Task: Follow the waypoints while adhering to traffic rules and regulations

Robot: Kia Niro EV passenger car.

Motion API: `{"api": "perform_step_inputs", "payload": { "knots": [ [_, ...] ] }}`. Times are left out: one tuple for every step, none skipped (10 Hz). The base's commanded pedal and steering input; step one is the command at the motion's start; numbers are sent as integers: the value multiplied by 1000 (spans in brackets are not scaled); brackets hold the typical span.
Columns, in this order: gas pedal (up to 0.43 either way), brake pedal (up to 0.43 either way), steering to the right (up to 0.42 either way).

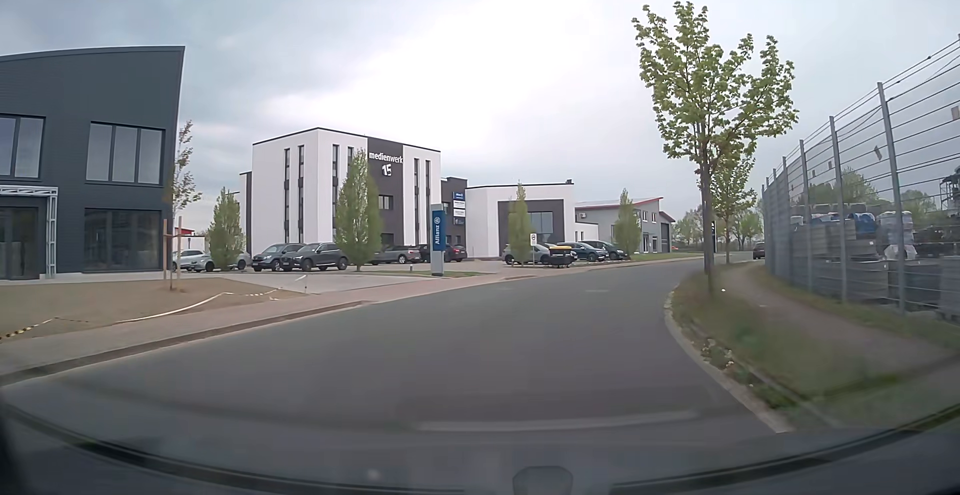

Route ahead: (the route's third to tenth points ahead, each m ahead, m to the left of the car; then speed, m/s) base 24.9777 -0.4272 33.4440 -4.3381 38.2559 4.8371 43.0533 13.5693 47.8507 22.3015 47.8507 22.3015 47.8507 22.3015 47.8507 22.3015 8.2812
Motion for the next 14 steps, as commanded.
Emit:
{"api": "perform_step_inputs", "payload": {
  "knots": [
    [0, 0, 60],
    [0, 0, 59],
    [0, 0, 59],
    [0, 0, 59],
    [0, 0, 60],
    [0, 0, 64],
    [0, 0, 70],
    [0, 0, 74],
    [0, 0, 76],
    [0, 0, 76],
    [0, 0, 75],
    [0, 0, 75],
    [0, 0, 74],
    [0, 0, 73]
  ]
}}
